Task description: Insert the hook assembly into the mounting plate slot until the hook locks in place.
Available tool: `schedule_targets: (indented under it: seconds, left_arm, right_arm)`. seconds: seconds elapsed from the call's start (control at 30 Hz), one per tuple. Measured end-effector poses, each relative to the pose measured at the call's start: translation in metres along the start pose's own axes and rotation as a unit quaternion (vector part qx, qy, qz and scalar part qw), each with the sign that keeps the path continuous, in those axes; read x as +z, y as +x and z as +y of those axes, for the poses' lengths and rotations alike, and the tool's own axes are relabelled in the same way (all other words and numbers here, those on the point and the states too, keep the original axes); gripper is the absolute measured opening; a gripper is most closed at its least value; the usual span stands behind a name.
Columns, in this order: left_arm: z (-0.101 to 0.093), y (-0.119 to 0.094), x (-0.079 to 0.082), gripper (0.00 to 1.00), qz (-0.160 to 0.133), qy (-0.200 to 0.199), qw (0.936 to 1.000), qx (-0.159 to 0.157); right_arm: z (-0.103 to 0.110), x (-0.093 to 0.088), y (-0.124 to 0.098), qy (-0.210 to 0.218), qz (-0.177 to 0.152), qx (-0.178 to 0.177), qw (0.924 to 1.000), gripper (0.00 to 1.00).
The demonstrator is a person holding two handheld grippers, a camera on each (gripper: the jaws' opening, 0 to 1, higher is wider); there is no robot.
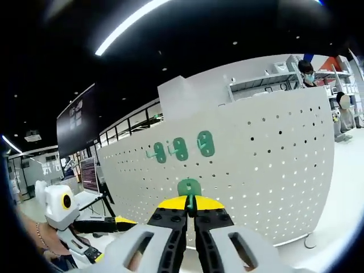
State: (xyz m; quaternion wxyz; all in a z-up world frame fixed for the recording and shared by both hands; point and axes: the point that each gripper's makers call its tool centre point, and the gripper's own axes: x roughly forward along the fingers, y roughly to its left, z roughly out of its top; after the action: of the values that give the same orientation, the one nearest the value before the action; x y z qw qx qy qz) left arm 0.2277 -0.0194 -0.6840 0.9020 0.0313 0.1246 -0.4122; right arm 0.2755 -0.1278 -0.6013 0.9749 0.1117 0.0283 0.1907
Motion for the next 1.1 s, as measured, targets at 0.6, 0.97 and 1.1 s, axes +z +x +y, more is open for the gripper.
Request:
schedule_targets:
  seconds: [0.6, 0.97, 1.1]
  left_arm:
    - [0.007, -0.023, -0.016, 0.77, 0.005, -0.014, 0.9997, 0.02]
    - [0.011, -0.033, -0.023, 0.77, 0.006, -0.022, 0.9992, 0.033]
    - [0.01, -0.036, -0.025, 0.77, 0.009, -0.02, 0.9992, 0.033]
  right_arm:
    - [-0.035, 0.032, 0.016, -0.013, -0.033, -0.04, 0.9985, 0.0]
    - [-0.048, 0.048, 0.026, -0.03, -0.049, -0.056, 0.9968, 0.0]
    - [-0.051, 0.053, 0.03, -0.041, -0.054, -0.059, 0.9959, 0.0]
